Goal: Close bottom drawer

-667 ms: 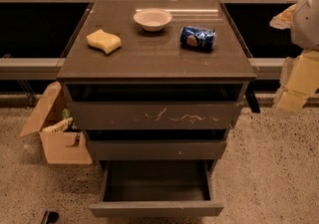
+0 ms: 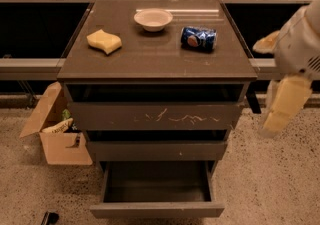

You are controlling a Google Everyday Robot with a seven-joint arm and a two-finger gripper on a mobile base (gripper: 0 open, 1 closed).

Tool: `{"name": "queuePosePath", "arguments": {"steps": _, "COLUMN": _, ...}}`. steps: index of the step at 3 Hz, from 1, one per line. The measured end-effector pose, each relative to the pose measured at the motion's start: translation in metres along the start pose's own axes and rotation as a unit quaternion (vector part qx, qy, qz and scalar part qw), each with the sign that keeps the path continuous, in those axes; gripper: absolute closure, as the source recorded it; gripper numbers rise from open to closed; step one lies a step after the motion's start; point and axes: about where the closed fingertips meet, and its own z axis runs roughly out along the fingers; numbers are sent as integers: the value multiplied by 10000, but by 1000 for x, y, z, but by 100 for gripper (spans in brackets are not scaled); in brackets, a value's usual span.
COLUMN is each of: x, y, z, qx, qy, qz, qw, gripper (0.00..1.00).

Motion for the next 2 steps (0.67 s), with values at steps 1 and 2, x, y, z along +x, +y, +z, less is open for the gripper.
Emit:
{"name": "queuePosePath", "arguments": {"steps": 1, "x": -3, "y": 32, "z": 65, "qx": -557, "qy": -600, "qz": -52, "qw": 9966, "gripper": 0}}
{"name": "queuePosePath", "arguments": {"steps": 2, "x": -18, "y": 83, "z": 140, "qx": -1189, "qy": -1314, "qz": -7, "qw": 9842, "gripper": 0}}
